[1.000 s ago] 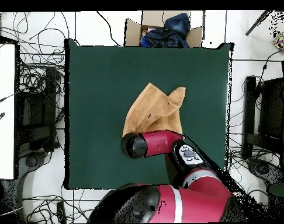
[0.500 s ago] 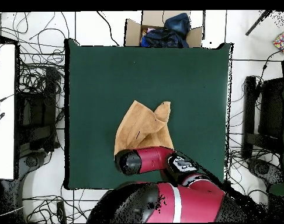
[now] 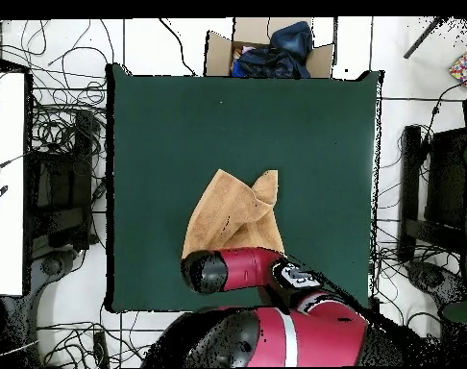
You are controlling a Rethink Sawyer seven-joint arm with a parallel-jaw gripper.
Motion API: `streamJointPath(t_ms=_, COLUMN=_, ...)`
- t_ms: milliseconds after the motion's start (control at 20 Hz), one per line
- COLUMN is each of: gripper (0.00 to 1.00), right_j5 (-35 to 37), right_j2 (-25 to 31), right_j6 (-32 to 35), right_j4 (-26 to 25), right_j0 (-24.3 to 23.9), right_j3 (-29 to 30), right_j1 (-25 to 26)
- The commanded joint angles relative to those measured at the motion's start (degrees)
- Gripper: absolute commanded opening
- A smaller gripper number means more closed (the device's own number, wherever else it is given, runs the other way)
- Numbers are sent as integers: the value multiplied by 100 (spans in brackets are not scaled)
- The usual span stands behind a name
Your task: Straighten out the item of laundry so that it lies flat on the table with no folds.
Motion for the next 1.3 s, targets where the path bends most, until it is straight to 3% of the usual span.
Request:
streamJointPath(t_ms=50, gripper=100, right_j5=1216, right_j2=658, right_j6=896, right_j4=768, right_j0=-11, right_j3=226, right_j1=-651)
streamJointPath(t_ms=150, gripper=100, right_j5=1212, right_j2=653, right_j6=952, right_j4=899, right_j0=1, right_j3=310, right_j1=-815)
streamJointPath(t_ms=250, gripper=100, right_j5=562, right_j2=671, right_j6=1252, right_j4=993, right_j0=-55, right_j3=526, right_j1=-1013)
streamJointPath(t_ms=350, gripper=100, right_j5=-46, right_j2=311, right_j6=1565, right_j4=975, right_j0=225, right_j3=563, right_j1=-1250)
streamJointPath(t_ms=450, gripper=100, right_j5=-105, right_j2=-21, right_j6=1671, right_j4=1010, right_j0=491, right_j3=435, right_j1=-1306)
streamJointPath(t_ms=800, gripper=100, right_j5=-1142, right_j2=-1224, right_j6=1719, right_j4=1197, right_j0=1484, right_j3=-843, right_j1=-414)
streamJointPath(t_ms=950, gripper=100, right_j5=-1136, right_j2=-1432, right_j6=1506, right_j4=1397, right_j0=1642, right_j3=-1243, right_j1=-206)
streamJointPath(t_ms=1300, gripper=100, right_j5=-1400, right_j2=-2089, right_j6=1442, right_j4=1835, right_j0=2161, right_j3=-1294, right_j1=-56)
